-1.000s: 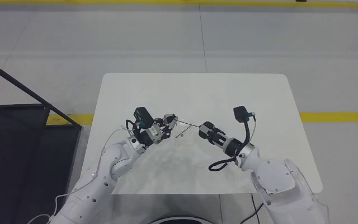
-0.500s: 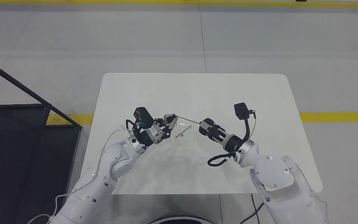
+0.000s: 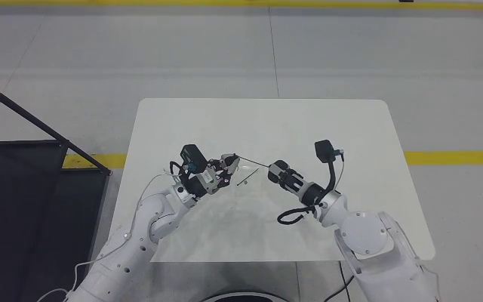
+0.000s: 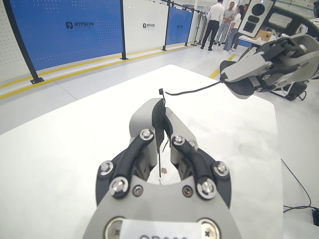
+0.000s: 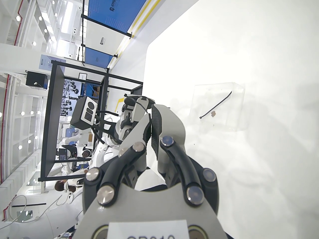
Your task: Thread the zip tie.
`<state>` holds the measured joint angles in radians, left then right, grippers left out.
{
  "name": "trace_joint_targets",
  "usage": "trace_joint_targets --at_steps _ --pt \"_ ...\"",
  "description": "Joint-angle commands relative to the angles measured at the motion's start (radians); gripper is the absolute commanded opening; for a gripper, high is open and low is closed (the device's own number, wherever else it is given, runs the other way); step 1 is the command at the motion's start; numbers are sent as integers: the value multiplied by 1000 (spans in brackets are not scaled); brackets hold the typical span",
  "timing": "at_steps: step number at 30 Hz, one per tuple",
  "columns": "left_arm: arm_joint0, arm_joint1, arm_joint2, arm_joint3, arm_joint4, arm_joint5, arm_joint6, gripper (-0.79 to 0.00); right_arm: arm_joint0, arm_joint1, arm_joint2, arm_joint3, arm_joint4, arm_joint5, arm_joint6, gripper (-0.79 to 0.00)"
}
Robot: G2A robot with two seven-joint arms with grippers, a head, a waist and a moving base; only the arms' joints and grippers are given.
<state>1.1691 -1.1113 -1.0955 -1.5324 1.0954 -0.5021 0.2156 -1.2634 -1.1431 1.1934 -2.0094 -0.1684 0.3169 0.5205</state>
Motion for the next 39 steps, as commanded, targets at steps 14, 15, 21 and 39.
trace_joint_targets --at_steps 14,15,21,39 --pt "0 0 0 0 0 0 0 -785 16 -7 -11 -5 -2 46 -6 -785" --pt "0 0 0 0 0 0 0 -785 17 -8 -13 -4 -3 49 -6 -785" --pt "0 0 0 0 0 0 0 -785 19 -11 -15 -2 -1 57 -11 -785" --pt "0 0 0 0 0 0 0 -785 14 -15 -10 0 0 55 -6 -785"
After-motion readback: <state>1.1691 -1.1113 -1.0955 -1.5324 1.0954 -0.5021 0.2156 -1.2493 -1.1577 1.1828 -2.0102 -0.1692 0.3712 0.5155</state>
